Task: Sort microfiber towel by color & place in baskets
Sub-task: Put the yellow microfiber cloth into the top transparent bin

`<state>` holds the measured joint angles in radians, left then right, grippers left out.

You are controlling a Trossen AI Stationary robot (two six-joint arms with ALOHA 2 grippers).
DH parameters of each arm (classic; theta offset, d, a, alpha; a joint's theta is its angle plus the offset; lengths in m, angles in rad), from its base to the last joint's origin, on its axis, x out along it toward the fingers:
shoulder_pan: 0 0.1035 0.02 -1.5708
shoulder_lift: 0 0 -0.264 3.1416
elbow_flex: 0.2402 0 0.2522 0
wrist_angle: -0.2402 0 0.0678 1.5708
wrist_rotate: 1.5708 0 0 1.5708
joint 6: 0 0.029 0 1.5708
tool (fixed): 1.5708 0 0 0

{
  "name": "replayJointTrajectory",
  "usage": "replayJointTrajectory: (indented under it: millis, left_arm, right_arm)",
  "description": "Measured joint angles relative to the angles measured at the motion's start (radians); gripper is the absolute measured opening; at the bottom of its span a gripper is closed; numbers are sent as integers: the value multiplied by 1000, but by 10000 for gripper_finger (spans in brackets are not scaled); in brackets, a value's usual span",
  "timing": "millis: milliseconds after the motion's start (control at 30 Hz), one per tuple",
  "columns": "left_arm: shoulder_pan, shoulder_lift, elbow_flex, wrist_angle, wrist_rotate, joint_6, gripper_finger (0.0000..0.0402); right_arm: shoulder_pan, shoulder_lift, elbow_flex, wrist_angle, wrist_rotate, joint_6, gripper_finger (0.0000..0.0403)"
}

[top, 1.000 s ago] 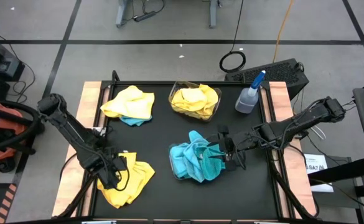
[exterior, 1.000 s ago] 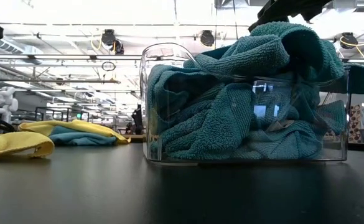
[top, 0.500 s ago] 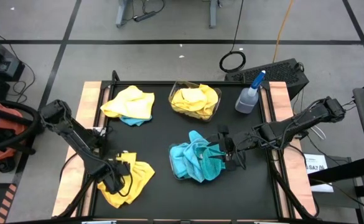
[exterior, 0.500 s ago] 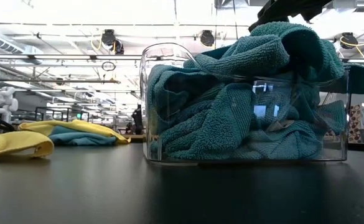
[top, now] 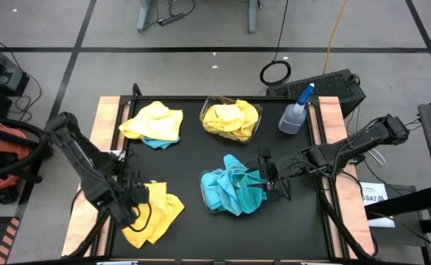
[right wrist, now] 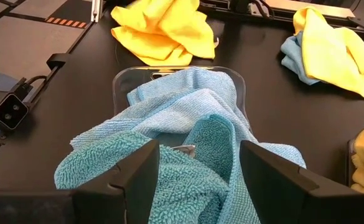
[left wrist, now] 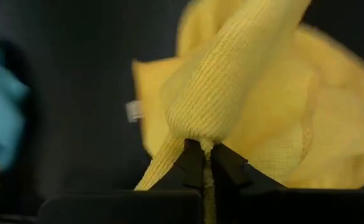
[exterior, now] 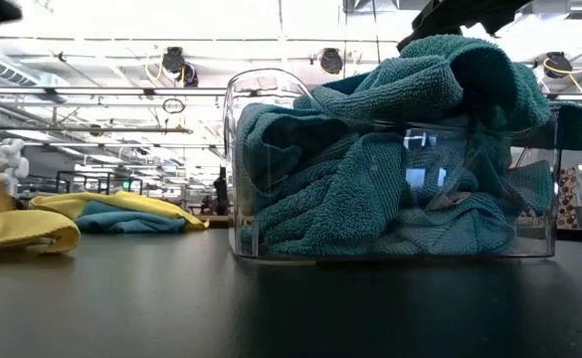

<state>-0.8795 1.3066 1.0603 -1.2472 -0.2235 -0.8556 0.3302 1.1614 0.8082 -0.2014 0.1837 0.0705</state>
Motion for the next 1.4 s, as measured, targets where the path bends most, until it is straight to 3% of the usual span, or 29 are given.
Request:
replayJointTrajectory:
  millis: [167, 433, 567, 800, 900, 1000, 1200, 1400]
  left_arm:
    - [0, -20, 159, -97, -196, 59, 7]
    - [30, -24, 320, -105, -558, 311, 6]
    - [94, -23, 361, -96, -711, 465, 6]
    - [289, -26, 381, 59, -850, 806, 5]
    - [399, -26, 381, 197, -846, 983, 5]
    - [517, -26, 381, 366, -764, 1158, 9]
    - [744, -26, 381, 679, -468, 1431, 12]
    - [952, -5, 381, 878, -171, 1528, 13]
  right_arm:
    - [0, 0, 0, -18, -1, 16, 215]
    - [0, 0, 0, -48, -3, 23, 215]
    - [0, 0, 0, -69, -2, 46, 215]
    - [0, 0, 0, -106, 1, 89, 215]
    - [0, 0, 0, -134, 27, 110, 215]
    - [6, 0, 0, -157, 58, 129, 215]
    - [46, 0, 0, -198, 134, 150, 215]
    - [94, 0, 0, -233, 192, 196, 215]
